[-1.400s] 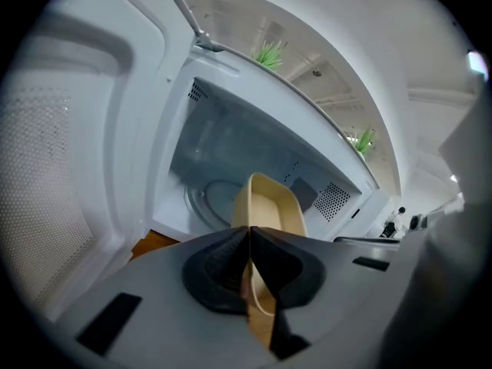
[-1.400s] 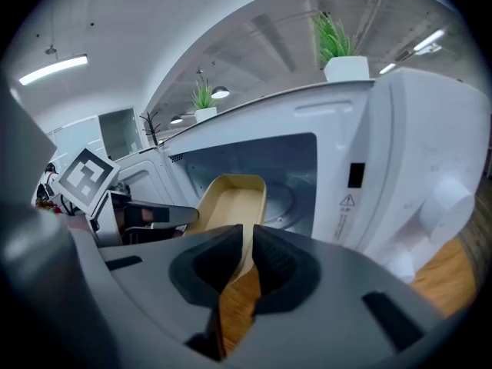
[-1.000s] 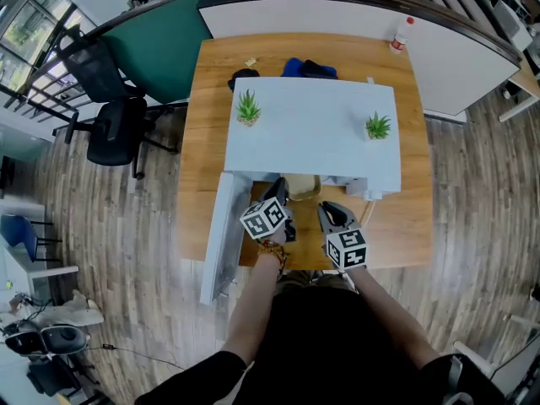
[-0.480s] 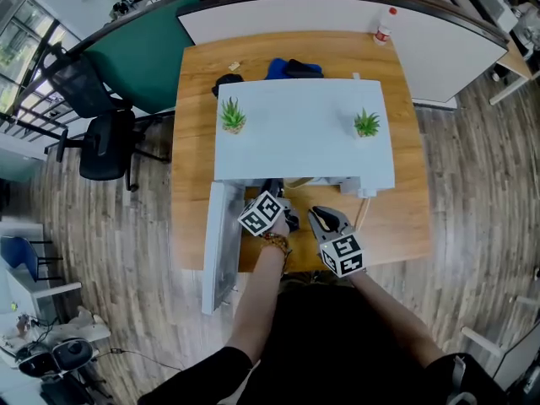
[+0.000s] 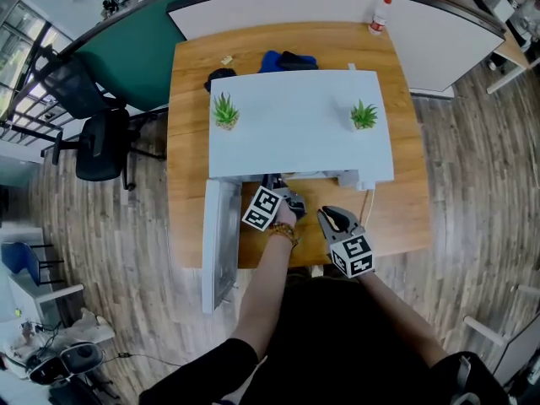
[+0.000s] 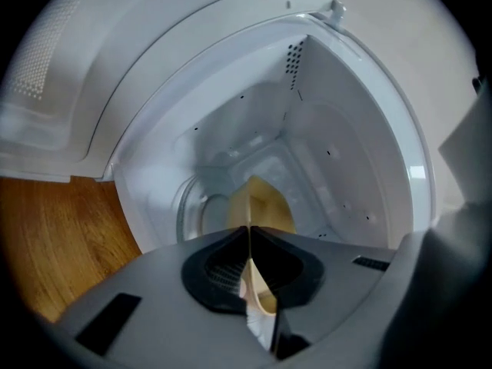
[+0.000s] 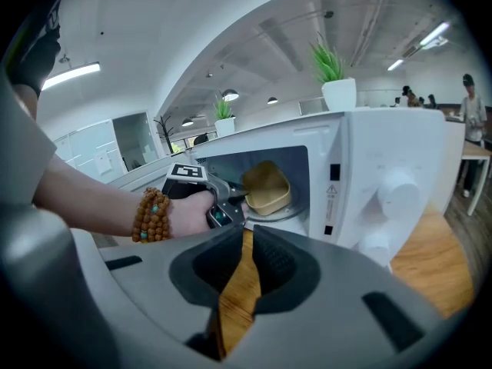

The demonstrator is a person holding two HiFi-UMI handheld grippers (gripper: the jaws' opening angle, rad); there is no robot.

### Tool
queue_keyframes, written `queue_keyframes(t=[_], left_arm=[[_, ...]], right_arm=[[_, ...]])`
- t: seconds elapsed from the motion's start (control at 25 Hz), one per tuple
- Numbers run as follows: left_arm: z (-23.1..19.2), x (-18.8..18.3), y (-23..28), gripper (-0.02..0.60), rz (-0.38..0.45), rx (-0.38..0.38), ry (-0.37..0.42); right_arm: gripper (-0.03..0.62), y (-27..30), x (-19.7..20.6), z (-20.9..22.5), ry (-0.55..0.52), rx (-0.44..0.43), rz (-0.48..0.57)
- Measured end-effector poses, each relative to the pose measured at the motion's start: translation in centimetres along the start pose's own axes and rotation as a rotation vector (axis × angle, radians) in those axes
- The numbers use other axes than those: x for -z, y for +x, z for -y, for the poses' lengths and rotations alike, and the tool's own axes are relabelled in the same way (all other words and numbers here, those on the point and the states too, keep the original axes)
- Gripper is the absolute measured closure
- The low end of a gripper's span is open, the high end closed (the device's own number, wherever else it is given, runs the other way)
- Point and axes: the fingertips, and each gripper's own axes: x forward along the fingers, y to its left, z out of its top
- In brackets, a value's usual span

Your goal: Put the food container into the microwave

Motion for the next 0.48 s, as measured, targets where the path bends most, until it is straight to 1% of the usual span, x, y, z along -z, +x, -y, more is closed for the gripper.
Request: queue_keyframes(t=[0.2,0.36,0.48], left_arm=[[-1.1,-0.4,-0.1,0.546,0.064,-0.018,-0.102],[-1.8,-0.8,-0.2,0.546,0.119,-0.016,-0.195],[-2.2,-0.9,-0.5,0.546,0.140,-0.003,-0.252]], right_arm=[[0.546,-0.7,0.2,0.5,-0.002,0.010,-0.003],[0.546,-1.0,-0.3,1.0,-0.002,0.023,0.009],[0.546,-1.2,-0.3,0.7,-0.006,0.021,0.009]])
